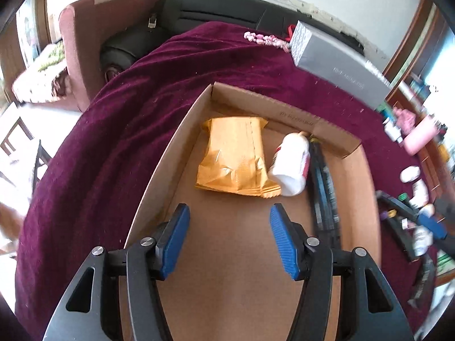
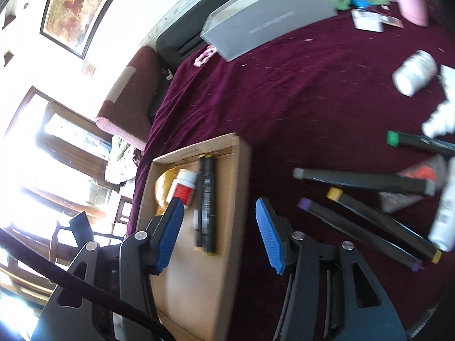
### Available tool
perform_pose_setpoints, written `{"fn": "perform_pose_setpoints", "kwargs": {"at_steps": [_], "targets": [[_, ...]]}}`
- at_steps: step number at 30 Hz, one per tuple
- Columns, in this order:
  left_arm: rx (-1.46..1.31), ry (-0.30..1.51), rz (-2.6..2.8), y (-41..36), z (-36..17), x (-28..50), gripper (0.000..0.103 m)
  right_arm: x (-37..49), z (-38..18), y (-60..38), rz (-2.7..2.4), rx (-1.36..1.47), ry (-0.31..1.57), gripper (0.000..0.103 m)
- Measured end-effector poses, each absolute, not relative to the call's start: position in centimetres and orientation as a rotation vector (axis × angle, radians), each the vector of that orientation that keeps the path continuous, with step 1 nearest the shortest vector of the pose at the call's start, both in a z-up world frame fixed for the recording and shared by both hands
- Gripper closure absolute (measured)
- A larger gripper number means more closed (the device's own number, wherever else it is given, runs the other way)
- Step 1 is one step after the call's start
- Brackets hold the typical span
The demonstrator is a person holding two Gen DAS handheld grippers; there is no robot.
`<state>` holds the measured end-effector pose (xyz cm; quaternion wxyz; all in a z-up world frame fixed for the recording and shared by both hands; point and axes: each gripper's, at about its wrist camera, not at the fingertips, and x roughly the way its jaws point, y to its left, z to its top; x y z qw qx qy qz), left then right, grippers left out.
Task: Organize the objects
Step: 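Move both tools away from the box toward the remaining markers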
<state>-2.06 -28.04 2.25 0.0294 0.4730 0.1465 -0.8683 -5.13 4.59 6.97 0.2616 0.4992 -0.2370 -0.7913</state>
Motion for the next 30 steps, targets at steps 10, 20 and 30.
{"fn": "perform_pose_setpoints", "kwargs": {"at_steps": [10, 20, 30], "targets": [[1.21, 0.707, -2.956, -23.6, 10.4, 5.3, 0.042, -2.7, 5.7, 14.1, -2.21, 1.388, -0.606, 0.047], [1.339, 0.607, -3.089, -14.7, 10.4, 7.3, 0.042, -6.3, 2.5, 13.9, -2.045, 1.437, -0.692, 0.047], [1.425, 0.555, -3.045, -13.9, 8.9, 7.7, 0.042, -4.0, 1.0, 10.9, -1.76, 1.509, -0.693, 0.041]]}}
